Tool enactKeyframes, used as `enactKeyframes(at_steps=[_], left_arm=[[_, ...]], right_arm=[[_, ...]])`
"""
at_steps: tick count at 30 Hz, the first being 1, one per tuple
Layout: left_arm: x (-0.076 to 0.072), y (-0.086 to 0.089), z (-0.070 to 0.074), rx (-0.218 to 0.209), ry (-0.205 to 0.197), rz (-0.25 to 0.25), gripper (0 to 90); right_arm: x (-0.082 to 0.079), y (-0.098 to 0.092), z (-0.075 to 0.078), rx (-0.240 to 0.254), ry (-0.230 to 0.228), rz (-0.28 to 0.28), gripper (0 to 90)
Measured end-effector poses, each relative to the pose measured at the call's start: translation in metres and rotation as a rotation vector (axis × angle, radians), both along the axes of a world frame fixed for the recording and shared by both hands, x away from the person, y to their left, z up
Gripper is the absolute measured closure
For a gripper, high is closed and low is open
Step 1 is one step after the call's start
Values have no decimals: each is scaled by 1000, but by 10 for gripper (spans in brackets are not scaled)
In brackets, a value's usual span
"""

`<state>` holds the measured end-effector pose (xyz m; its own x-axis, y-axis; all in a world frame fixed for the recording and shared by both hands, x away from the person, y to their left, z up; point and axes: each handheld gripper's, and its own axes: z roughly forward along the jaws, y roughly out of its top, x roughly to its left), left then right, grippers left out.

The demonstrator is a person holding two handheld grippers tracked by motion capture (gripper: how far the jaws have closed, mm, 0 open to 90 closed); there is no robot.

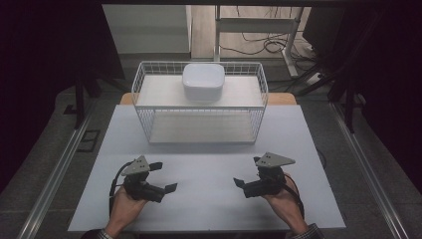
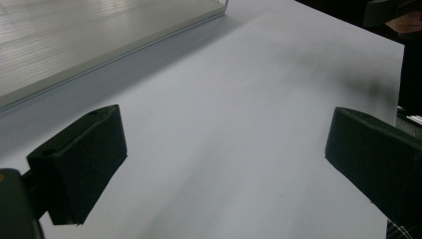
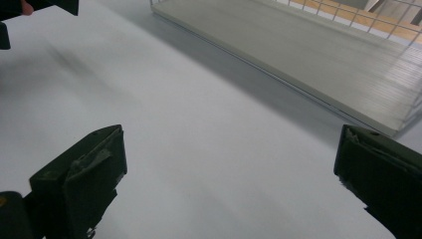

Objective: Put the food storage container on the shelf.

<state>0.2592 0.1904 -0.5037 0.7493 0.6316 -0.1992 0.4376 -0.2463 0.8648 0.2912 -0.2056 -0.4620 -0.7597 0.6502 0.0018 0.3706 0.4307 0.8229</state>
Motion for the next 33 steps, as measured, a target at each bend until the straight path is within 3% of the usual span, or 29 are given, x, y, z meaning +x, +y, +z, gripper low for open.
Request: enactKeyframes(at_steps=[18, 33], left_arm=[[-25, 31, -4, 14, 5, 63, 27], [-48, 68, -13, 56, 16, 175, 28]], right_arm=[[-16, -43, -4, 9, -7, -92, 3], [-32, -76, -14, -19, -14, -179, 0]])
